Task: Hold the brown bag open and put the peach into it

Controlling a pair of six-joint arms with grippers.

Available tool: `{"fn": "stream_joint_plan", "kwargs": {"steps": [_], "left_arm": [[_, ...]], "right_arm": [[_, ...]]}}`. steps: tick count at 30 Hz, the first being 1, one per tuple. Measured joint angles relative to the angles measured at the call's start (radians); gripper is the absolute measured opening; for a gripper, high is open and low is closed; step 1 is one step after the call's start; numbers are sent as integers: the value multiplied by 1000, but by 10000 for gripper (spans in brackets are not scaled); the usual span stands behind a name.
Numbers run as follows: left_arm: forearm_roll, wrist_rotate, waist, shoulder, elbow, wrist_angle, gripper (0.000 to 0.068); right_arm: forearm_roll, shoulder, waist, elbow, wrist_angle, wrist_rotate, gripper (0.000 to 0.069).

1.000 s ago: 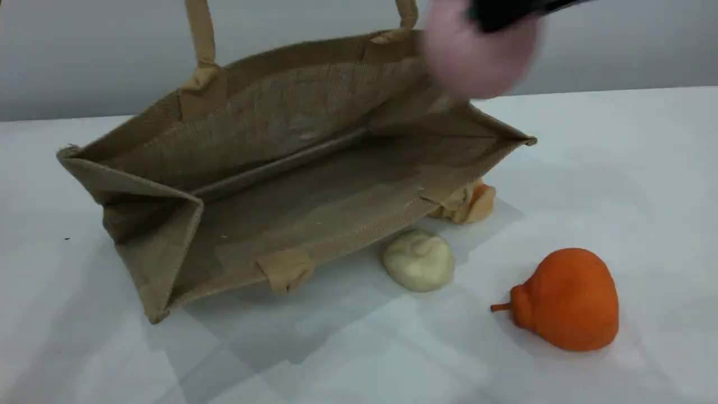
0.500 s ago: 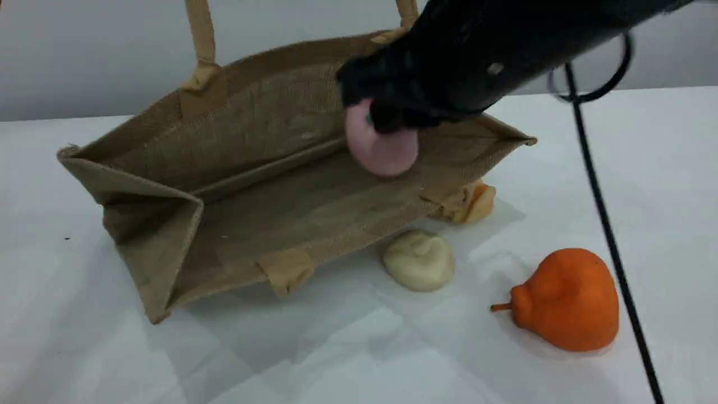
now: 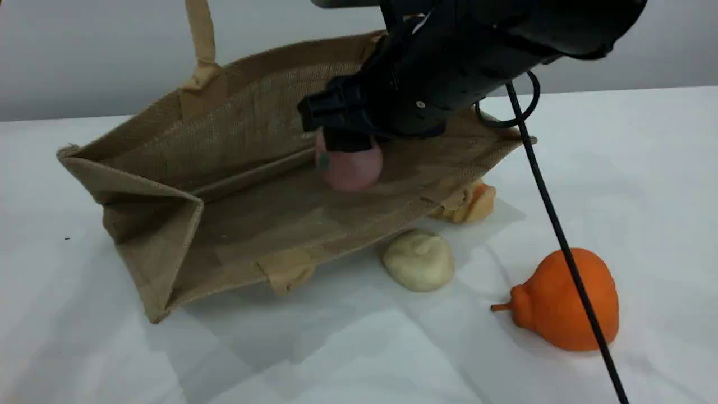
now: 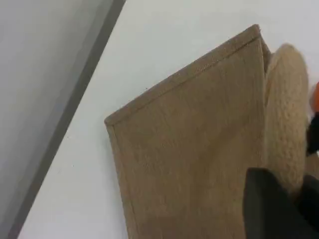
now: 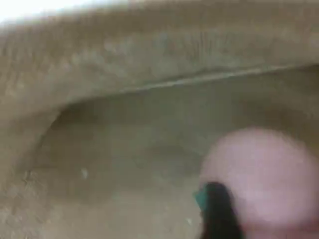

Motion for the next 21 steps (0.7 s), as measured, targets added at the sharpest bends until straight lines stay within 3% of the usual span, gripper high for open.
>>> {"fn": "stream_joint_plan", "kwargs": {"steps": [4, 6, 12, 21], "left_arm": [[1, 0, 0, 0, 0, 2, 92], [1, 0, 0, 0, 0, 1, 92], [0, 0, 0, 0, 0, 0, 92], [0, 0, 0, 0, 0, 0, 92]], "right_arm": [[-1, -2, 0, 0, 17, -11, 624], [-1, -8, -2, 0, 37, -24, 669], [-2, -80, -45, 1, 143, -121, 668], [-145, -293, -200, 1, 341, -187, 624]]}}
